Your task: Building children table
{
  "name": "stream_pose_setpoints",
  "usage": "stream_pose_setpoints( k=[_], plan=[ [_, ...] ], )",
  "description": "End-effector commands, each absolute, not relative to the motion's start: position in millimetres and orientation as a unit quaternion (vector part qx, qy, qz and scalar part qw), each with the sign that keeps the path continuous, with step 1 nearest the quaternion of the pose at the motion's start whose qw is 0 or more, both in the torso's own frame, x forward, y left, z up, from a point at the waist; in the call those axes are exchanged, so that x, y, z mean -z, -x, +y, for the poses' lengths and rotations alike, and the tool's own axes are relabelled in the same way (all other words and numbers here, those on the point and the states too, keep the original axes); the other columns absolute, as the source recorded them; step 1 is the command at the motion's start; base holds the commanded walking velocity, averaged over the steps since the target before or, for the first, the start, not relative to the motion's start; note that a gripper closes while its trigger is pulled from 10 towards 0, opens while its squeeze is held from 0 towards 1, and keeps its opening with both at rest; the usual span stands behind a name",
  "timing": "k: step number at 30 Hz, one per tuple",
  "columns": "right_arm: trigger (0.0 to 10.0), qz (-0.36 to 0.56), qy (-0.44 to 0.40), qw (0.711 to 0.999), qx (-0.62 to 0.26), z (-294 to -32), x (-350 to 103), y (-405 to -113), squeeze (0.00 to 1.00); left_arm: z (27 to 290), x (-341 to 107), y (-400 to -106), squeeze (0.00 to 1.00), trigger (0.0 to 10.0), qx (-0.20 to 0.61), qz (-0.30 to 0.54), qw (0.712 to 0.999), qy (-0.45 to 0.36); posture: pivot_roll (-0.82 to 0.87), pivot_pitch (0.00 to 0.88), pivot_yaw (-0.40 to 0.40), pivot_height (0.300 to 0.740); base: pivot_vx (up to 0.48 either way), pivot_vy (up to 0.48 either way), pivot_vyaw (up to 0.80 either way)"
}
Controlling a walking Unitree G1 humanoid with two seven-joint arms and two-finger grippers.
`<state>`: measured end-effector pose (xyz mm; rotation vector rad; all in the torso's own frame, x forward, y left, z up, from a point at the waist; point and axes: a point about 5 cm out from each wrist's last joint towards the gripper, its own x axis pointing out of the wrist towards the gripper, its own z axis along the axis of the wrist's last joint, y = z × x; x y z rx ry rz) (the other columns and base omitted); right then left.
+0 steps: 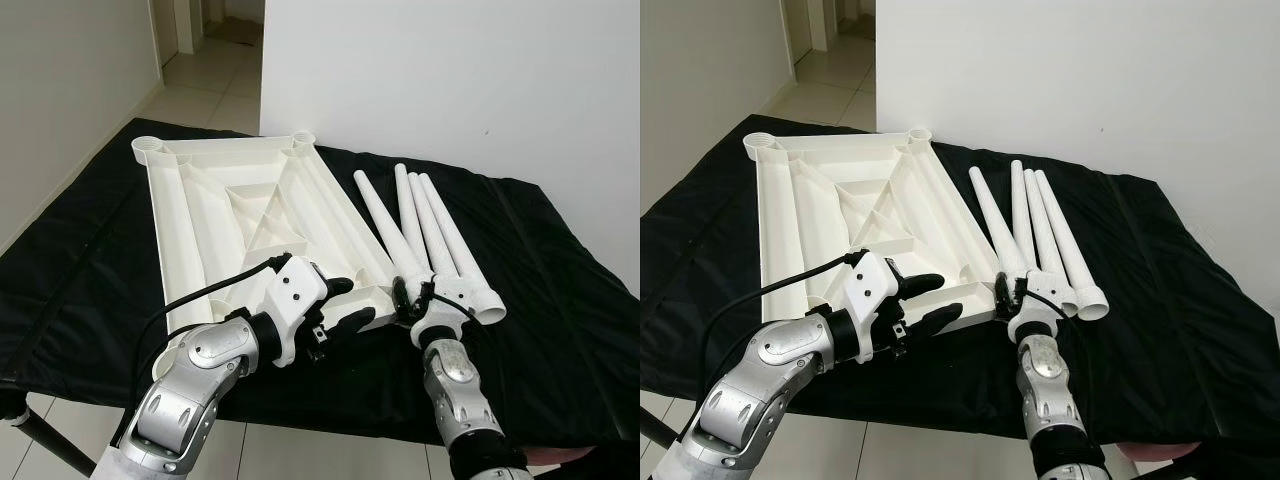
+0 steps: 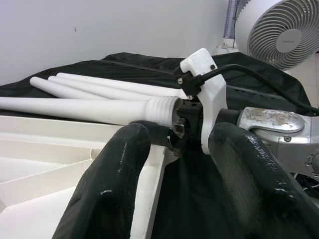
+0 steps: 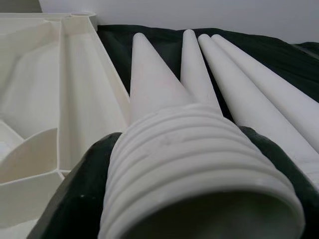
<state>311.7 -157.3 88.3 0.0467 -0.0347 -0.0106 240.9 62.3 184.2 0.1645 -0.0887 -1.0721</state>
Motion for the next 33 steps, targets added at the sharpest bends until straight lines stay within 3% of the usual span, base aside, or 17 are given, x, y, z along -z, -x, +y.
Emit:
stream_pose_setpoints(
  k=[1,12,13,14,15,20,21,32,33],
  plan=[
    [0.0,-0.013,-0.017,1.0,0.0,-161.7,-86.5,-312.8,0.0,62.4,-181.7,-242.0,0.0,10.0,0.497,-0.038,0.863,-0.079,0.01,0.0,-0.124,0.74,0.0,0.0,0.0],
    [0.0,-0.006,-0.02,1.0,-0.001,-163.4,-83.8,-312.5,0.0,63.2,-181.6,-242.1,0.0,10.0,0.496,-0.038,0.864,-0.08,0.02,0.0,-0.125,0.74,0.0,0.0,0.0],
    [5.8,-0.022,-0.003,1.0,-0.002,-162.6,-87.9,-312.4,0.0,63.8,-181.7,-242.2,0.0,10.0,0.497,-0.038,0.863,-0.079,0.02,0.0,-0.124,0.74,0.0,0.0,0.0],
    [5.8,-0.022,-0.003,1.0,-0.002,-162.6,-87.9,-312.4,0.0,63.8,-181.7,-242.2,0.0,10.0,0.497,-0.038,0.863,-0.079,0.02,0.0,-0.124,0.74,0.0,0.0,0.0],
    [10.0,-0.041,0.007,0.999,-0.006,-160.8,-93.2,-312.3,0.0,64.5,-181.8,-242.2,0.0,10.0,0.498,-0.038,0.863,-0.077,0.02,0.0,-0.121,0.74,0.0,0.0,0.0],
    [10.0,-0.106,0.04,0.994,-0.015,-157.0,-109.7,-310.2,0.0,66.6,-181.1,-243.1,0.0,10.0,0.506,-0.029,0.861,-0.055,0.02,0.0,-0.12,0.74,0.0,0.0,0.0],
    [10.0,-0.112,0.042,0.993,-0.02,-156.4,-111.2,-309.6,0.0,67.2,-181.6,-243.6,1.0,10.0,0.508,-0.029,0.86,-0.046,0.02,0.0,-0.119,0.74,0.0,0.0,0.0],
    [10.0,-0.138,0.072,0.987,-0.026,-154.8,-114.1,-303.6,0.0,70.8,-180.3,-247.5,1.0,10.0,0.521,-0.015,0.853,-0.02,0.03,0.0,-0.118,0.74,0.0,0.0,0.0],
    [10.0,-0.139,0.075,0.987,-0.029,-153.8,-113.5,-302.3,0.0,69.8,-181.5,-251.8,0.4,10.0,0.516,-0.006,0.856,-0.002,0.02,0.0,-0.114,0.74,0.0,0.0,0.0]
  ],
)
